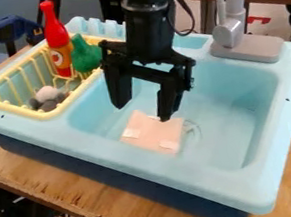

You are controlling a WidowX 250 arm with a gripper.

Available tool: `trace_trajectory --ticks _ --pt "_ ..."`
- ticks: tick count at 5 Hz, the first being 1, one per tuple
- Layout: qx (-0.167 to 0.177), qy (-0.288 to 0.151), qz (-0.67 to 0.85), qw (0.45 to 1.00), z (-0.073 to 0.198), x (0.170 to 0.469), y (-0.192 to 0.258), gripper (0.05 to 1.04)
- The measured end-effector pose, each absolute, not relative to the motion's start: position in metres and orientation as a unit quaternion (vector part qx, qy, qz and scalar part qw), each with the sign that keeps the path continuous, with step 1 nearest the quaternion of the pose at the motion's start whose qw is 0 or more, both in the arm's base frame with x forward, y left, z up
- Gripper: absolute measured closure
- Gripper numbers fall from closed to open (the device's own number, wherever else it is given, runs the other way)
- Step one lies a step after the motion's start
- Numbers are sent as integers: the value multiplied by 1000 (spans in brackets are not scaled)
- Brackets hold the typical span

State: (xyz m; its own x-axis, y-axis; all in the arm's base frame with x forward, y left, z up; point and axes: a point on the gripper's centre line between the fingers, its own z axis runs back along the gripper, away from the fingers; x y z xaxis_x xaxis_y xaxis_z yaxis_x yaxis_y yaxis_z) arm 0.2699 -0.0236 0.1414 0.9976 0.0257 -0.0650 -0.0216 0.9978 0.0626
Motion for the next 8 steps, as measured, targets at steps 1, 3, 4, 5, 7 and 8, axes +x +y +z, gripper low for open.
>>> trace_trajectory --ticks 1,3,4,5,7,8 --pt "38 32 5 999 115 273 -18 83" --pt "19 79 -2 997 82 276 -22 83" --pt "17 80 -6 997 80 280 -24 83" --pt "31 74 -17 997 78 293 -30 83" --pt "62 43 -25 997 79 326 -31 83" --pt "78 28 -31 996 83 335 -32 83"
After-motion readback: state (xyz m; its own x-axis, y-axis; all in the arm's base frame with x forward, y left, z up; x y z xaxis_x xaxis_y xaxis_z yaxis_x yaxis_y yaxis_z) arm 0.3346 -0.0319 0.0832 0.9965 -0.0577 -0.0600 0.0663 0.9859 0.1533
